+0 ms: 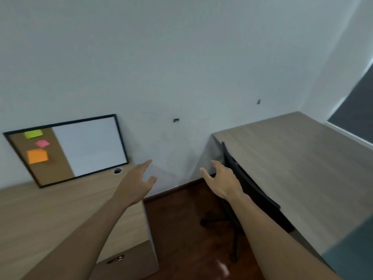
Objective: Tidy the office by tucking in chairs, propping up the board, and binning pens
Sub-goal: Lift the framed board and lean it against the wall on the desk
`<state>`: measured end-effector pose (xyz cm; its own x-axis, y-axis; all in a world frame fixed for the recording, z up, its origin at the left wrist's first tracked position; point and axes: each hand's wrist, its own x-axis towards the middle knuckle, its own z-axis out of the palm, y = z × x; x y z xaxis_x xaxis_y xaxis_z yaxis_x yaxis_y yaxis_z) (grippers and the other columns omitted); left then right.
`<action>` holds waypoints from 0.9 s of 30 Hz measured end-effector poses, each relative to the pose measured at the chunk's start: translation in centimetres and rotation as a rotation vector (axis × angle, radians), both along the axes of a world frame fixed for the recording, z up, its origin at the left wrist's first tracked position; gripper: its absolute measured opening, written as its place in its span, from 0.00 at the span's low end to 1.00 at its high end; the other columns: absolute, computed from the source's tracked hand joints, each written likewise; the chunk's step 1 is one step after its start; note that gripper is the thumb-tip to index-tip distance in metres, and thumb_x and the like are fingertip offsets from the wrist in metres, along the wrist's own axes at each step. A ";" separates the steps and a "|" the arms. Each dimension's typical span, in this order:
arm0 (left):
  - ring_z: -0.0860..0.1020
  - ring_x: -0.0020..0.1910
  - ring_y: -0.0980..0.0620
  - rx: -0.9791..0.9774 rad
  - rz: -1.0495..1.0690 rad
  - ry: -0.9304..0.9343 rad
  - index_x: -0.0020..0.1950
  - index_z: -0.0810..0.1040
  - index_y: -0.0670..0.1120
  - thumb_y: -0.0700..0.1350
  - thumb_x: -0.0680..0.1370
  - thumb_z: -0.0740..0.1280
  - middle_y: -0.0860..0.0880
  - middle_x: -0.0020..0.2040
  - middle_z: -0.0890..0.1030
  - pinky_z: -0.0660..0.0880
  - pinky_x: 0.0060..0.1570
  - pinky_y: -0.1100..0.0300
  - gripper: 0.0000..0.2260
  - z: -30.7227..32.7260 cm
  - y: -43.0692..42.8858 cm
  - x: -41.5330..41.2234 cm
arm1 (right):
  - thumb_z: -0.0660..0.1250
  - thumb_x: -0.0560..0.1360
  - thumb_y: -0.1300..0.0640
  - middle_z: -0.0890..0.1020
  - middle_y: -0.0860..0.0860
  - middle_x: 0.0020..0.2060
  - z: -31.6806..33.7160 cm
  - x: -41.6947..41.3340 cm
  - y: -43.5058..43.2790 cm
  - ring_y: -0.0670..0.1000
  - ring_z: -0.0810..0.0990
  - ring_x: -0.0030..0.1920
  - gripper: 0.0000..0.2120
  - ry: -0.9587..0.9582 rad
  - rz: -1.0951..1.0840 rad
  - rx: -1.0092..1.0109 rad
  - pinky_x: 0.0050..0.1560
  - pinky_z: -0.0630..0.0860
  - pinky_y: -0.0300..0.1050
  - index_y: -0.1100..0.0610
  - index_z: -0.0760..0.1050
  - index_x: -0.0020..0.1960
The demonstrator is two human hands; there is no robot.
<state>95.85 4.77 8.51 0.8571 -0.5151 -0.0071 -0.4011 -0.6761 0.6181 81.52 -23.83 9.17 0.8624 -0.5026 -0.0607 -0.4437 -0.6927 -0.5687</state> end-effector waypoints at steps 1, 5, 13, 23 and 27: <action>0.67 0.83 0.49 -0.006 0.026 0.002 0.86 0.64 0.54 0.60 0.82 0.66 0.51 0.85 0.69 0.63 0.82 0.50 0.33 0.0 1.6 1.4 | 0.57 0.77 0.24 0.75 0.52 0.77 0.0 2.0 1.4 0.56 0.74 0.75 0.43 -0.001 0.022 0.005 0.71 0.75 0.60 0.49 0.61 0.84; 0.72 0.79 0.50 -0.047 0.132 -0.003 0.86 0.65 0.56 0.58 0.84 0.66 0.52 0.82 0.72 0.67 0.76 0.53 0.30 0.2 8.0 7.0 | 0.60 0.79 0.27 0.72 0.51 0.79 0.0 9.9 6.8 0.56 0.72 0.77 0.42 -0.008 0.096 0.033 0.74 0.72 0.56 0.51 0.62 0.84; 0.66 0.83 0.48 -0.090 0.297 0.017 0.87 0.63 0.55 0.58 0.86 0.64 0.51 0.85 0.68 0.63 0.80 0.47 0.29 -0.4 21.2 19.4 | 0.59 0.78 0.26 0.73 0.48 0.78 -1.5 24.5 16.2 0.54 0.73 0.76 0.41 0.030 0.173 0.090 0.74 0.71 0.55 0.49 0.62 0.83; 0.73 0.78 0.44 -0.308 0.677 0.148 0.82 0.73 0.48 0.52 0.86 0.66 0.47 0.80 0.76 0.68 0.77 0.49 0.24 -0.9 34.7 31.3 | 0.66 0.79 0.30 0.77 0.52 0.75 -4.0 37.8 22.8 0.54 0.76 0.73 0.39 0.069 0.193 0.230 0.68 0.72 0.48 0.51 0.65 0.81; 0.74 0.77 0.44 -0.340 0.778 0.194 0.82 0.72 0.48 0.52 0.86 0.66 0.48 0.79 0.76 0.69 0.69 0.53 0.24 -1.1 38.4 35.9 | 0.66 0.80 0.32 0.76 0.53 0.75 -4.8 43.7 23.8 0.55 0.75 0.74 0.38 0.084 0.198 0.271 0.61 0.70 0.44 0.52 0.64 0.82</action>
<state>131.78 43.22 7.41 0.9662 0.2154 -0.1416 0.2311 -0.4805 0.8460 125.22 0.00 4.35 0.9279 -0.2817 -0.2442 -0.3689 -0.5988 -0.7109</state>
